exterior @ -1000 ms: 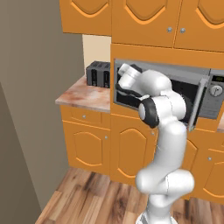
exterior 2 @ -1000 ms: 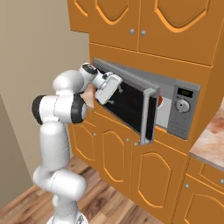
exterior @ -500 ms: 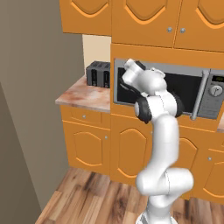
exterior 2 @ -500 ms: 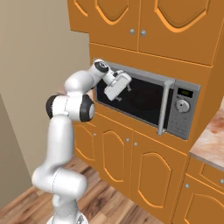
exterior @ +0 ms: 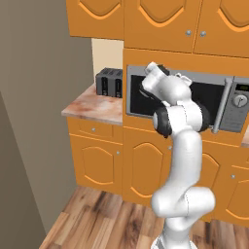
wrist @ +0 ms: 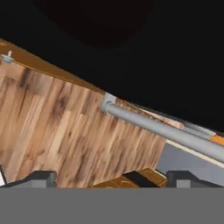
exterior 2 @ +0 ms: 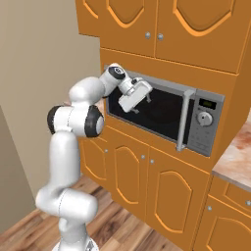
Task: Place the bowl containing the garlic and fish in the microwave. Close the microwave door and press the start button to microwave the meal.
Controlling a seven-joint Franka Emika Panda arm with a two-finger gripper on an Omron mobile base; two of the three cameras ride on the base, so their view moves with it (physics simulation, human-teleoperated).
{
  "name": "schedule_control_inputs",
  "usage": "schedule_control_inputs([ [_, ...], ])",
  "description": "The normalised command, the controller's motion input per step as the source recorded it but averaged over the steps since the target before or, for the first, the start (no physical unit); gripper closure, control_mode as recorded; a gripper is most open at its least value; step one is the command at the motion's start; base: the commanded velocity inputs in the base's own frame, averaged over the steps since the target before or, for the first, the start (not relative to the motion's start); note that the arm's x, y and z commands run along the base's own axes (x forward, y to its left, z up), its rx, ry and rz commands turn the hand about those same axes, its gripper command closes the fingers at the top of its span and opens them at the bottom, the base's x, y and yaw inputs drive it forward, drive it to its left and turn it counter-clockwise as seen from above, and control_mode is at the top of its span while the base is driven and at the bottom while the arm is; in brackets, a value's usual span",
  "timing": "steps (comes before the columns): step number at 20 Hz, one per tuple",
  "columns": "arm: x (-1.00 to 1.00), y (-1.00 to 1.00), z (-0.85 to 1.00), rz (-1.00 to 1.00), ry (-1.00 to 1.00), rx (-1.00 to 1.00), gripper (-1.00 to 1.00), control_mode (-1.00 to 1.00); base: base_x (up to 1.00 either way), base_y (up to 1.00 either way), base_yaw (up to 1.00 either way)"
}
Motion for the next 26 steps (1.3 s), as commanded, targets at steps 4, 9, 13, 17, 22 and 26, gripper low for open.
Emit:
schedule_control_inputs([
  [4, -1.00, -0.71, -0.07, 0.53, -0.38, 0.09, -1.00, -1.00, 0.00, 0.00, 0.00],
  [9, -1.00, -0.49, -0.02, 0.50, -0.36, 0.03, -1.00, -1.00, 0.00, 0.00, 0.00],
  [13, -0.97, -0.78, 0.00, 0.41, -0.32, 0.09, -1.00, -1.00, 0.00, 0.00, 0.00],
  [17, -0.84, -1.00, -0.02, 0.20, -0.20, 0.16, -1.00, -1.00, 0.00, 0.00, 0.00],
  [22, -0.52, -1.00, -0.01, 0.21, -0.15, 0.19, 1.00, -1.00, 0.00, 0.00, 0.00],
  [26, -0.21, -0.90, 0.00, 0.23, -0.10, 0.18, 1.00, -1.00, 0.00, 0.00, 0.00],
])
